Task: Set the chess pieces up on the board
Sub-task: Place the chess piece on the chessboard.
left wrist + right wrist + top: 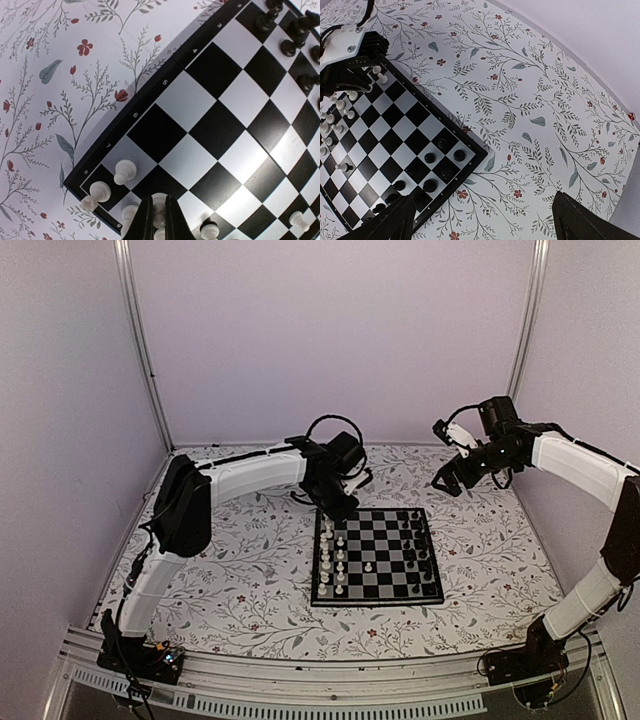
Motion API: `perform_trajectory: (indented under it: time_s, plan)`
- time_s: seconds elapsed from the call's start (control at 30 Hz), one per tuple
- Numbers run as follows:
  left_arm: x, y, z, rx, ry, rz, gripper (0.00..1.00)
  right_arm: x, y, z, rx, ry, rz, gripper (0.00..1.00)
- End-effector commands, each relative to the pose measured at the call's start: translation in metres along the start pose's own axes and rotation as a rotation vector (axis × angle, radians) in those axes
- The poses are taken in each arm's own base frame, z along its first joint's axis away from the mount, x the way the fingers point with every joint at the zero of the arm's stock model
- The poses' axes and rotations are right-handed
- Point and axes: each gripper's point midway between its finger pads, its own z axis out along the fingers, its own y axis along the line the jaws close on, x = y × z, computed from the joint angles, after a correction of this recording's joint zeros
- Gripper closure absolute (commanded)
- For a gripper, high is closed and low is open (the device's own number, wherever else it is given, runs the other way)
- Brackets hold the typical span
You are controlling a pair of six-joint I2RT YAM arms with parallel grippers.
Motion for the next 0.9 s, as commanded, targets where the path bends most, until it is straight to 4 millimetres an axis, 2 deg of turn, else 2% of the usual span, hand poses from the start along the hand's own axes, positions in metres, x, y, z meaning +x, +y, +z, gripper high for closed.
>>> perform_trajectory:
  time_s: [0.0, 0.87]
  plan:
    - [-0.012, 0.006, -0.007, -0.047, -0.035, -0.011, 0.95, 0.009, 0.005, 0.007, -0.022, 0.029, 0.011, 0.01]
    - [0.004, 0.001, 0.014, -0.01, 0.025, 0.005, 0.92, 0.012, 0.006, 0.011, -0.035, 0.039, 0.014, 0.01]
